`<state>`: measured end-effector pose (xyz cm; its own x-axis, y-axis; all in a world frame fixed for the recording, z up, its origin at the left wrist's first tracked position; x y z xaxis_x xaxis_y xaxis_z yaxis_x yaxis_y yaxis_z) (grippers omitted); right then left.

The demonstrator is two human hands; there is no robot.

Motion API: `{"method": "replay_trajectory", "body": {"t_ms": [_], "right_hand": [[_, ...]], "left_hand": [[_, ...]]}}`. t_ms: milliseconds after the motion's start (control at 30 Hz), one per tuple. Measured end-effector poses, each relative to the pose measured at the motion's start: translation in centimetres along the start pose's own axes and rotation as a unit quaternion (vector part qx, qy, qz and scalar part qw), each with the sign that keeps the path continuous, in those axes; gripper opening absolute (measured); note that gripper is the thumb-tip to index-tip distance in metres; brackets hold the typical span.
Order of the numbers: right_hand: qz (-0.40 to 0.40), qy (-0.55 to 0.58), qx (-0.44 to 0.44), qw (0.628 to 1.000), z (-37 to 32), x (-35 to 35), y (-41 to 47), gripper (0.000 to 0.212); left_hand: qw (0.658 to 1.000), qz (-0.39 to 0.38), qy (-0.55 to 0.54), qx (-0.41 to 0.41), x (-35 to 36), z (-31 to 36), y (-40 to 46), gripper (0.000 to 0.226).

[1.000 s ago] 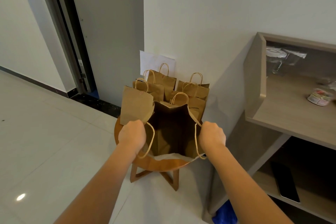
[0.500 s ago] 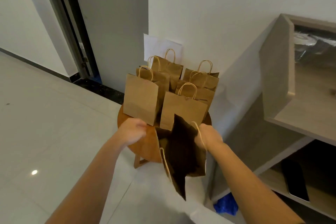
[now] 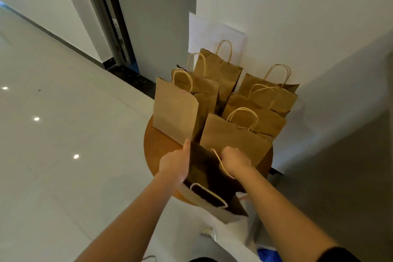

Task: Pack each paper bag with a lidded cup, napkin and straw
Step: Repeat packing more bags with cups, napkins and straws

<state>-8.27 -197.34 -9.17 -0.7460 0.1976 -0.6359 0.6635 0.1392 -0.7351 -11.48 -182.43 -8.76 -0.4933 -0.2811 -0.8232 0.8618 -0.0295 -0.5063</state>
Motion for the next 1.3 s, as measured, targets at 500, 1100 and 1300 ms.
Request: {"method": "replay_trajectory", "body": {"t_ms": [500, 1100, 1300], "right_hand": [[0.061, 0.24, -0.102, 0.963, -0.6, -4.2, -1.9, 0.02], [0.415, 0.293, -0.1, 0.855, 10.2, -6.2, -31.9, 0.011], [0.482, 0.297, -0.093, 0.819, 17.2, -9.0, -37.3, 0.01]], "left_hand": [[0.995, 0.042, -0.085, -0.022, -3.2, 1.0, -0.6, 0.045], [0.919, 0.156, -0.075, 0.355, -10.3, 24.3, -21.2, 0.027], [0.881, 0.156, -0.076, 0.44, -11.4, 33.2, -23.6, 0.028]]}}
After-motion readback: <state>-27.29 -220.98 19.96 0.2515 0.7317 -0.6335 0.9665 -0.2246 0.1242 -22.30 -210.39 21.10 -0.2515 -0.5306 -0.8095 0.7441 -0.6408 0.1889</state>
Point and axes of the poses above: each hand's wrist, its own y-axis towards the middle knuckle, its own x-axis out of the palm, z = x × y, the point moved 7 cm from there along y, towards the middle knuckle, and after that the axes turned 12 degrees about -z, right-handed, at the moved point
